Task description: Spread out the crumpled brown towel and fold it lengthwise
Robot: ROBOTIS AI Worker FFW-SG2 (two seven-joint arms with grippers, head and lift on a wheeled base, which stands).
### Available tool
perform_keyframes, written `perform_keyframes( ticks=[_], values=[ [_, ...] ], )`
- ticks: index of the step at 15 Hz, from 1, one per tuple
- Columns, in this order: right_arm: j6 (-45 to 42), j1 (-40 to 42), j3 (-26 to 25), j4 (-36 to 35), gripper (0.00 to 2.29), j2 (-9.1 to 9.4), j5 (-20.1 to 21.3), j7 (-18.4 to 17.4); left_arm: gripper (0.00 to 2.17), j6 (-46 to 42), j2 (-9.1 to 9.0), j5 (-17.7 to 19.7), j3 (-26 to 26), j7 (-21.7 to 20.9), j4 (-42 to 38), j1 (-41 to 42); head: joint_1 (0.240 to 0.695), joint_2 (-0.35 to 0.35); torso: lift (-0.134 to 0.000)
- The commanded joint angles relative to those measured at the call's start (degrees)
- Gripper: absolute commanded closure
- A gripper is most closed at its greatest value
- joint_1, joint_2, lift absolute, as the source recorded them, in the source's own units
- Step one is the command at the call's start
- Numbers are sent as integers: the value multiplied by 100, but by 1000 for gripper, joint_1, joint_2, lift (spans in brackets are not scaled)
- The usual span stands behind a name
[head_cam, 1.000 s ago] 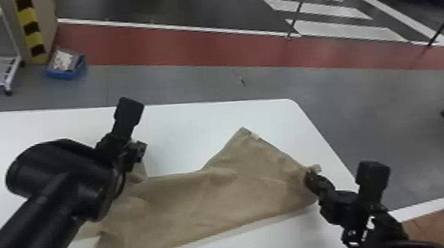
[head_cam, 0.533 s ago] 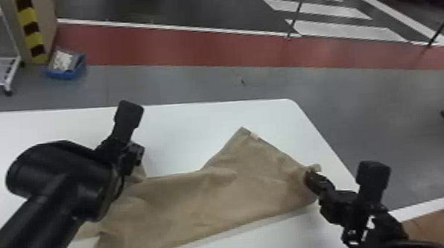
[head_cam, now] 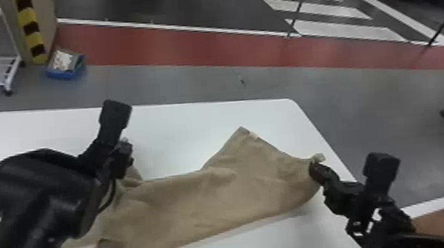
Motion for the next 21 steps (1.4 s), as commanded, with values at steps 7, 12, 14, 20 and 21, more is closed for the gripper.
perform_keyframes(
  ticks=[7,12,14,20,21],
  values=[
    [1187,-1045,-1084,-341,1332,-123,-179,122,1092,185,980,1235,1873,-80,-3318,1584,695,-350,-124],
    [1679,-1010,-1549,-763,1332,-158,-461,184,1092,168,1164,2097,2620,-484,-4109,2270,690,-350,-124],
    [2083,-922,-1646,-1193,1332,-114,-680,184,1092,185,1164,2167,2769,-511,-4724,2657,688,-350,-124],
    [3279,-1071,-1637,-1870,1332,-70,-759,87,1092,678,1322,2624,3560,-537,-5981,3351,685,-350,-124],
    [3279,-1089,-1593,-1870,1332,-62,-768,78,1092,678,1358,2729,3666,-537,-5963,3325,687,-350,-124]
  ],
)
